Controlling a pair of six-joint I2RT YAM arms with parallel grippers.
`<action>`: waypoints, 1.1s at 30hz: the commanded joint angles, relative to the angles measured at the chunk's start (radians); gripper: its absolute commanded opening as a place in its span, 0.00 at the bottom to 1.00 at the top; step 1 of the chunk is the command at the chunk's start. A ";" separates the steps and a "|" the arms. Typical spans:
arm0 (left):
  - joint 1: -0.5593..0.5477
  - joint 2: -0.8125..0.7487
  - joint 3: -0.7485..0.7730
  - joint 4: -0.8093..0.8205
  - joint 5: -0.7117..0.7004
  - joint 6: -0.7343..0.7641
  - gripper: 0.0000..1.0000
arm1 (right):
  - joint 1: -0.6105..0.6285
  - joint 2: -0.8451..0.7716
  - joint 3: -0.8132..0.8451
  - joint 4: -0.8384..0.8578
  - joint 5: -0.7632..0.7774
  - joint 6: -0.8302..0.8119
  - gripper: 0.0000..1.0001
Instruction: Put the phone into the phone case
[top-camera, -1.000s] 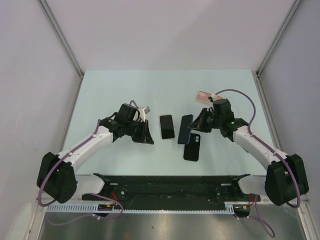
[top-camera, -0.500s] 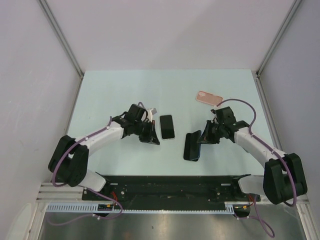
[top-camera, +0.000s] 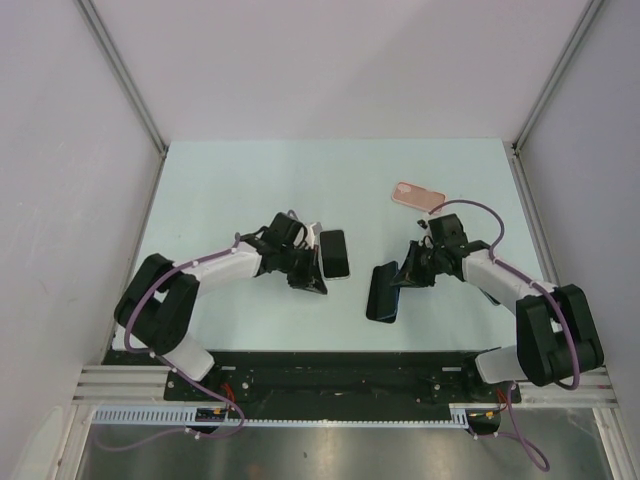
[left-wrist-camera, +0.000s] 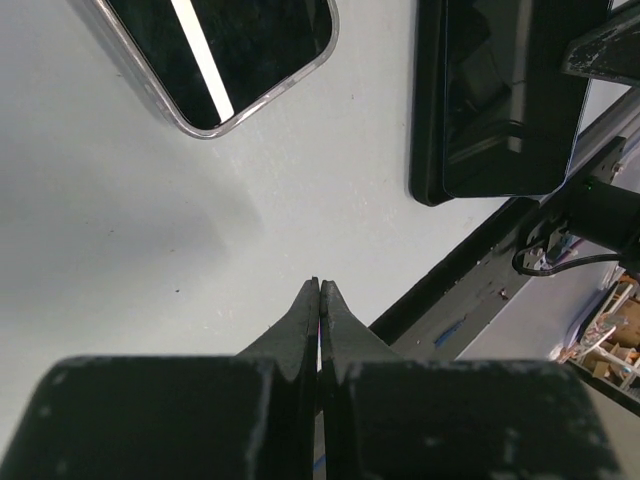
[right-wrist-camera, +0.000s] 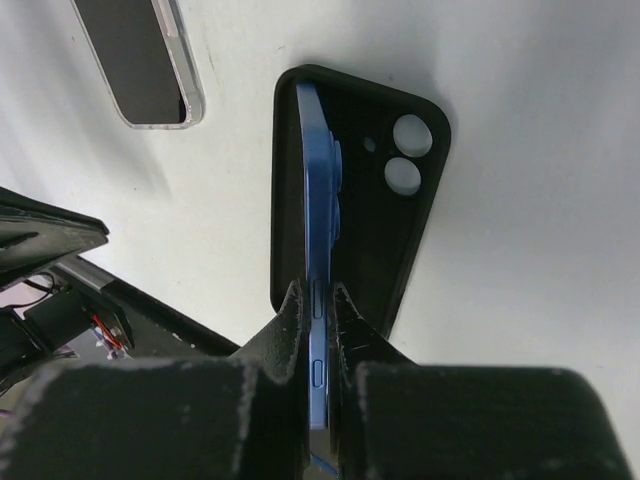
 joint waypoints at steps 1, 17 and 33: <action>-0.032 0.023 0.039 0.046 0.024 -0.033 0.00 | -0.004 0.049 -0.025 0.056 -0.031 -0.022 0.00; -0.202 0.151 0.054 0.155 0.019 -0.128 0.00 | -0.012 0.103 -0.099 0.163 -0.105 0.000 0.00; -0.269 0.217 0.072 0.206 0.015 -0.157 0.00 | -0.013 0.153 -0.183 0.275 -0.163 0.023 0.00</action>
